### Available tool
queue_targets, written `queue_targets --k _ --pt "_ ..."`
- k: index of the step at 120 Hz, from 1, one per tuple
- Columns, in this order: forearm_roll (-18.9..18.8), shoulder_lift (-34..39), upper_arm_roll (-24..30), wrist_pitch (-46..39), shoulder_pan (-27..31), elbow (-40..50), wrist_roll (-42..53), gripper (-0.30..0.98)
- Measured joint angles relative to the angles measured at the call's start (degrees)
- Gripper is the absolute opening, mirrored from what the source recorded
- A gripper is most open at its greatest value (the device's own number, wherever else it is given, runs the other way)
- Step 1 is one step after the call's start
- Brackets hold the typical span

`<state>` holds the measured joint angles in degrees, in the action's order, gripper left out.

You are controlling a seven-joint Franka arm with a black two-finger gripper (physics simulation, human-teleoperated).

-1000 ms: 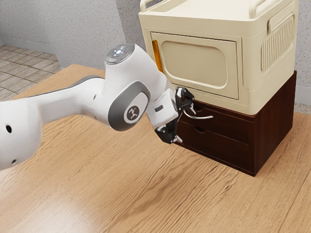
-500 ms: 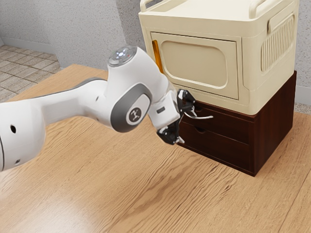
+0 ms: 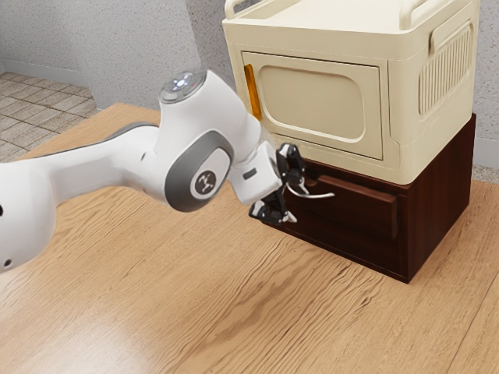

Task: Pull the drawer handle with one arm to open the drawer

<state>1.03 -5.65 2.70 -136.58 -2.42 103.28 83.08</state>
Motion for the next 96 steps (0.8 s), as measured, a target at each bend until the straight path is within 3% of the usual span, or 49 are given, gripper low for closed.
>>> queue_targets --k 32,96 --pt "0.01 3.38 0.05 0.09 -0.09 3.59 -0.83 0.24" --pt "-0.1 9.14 0.0 -0.4 -0.36 10.17 -2.06 0.24"
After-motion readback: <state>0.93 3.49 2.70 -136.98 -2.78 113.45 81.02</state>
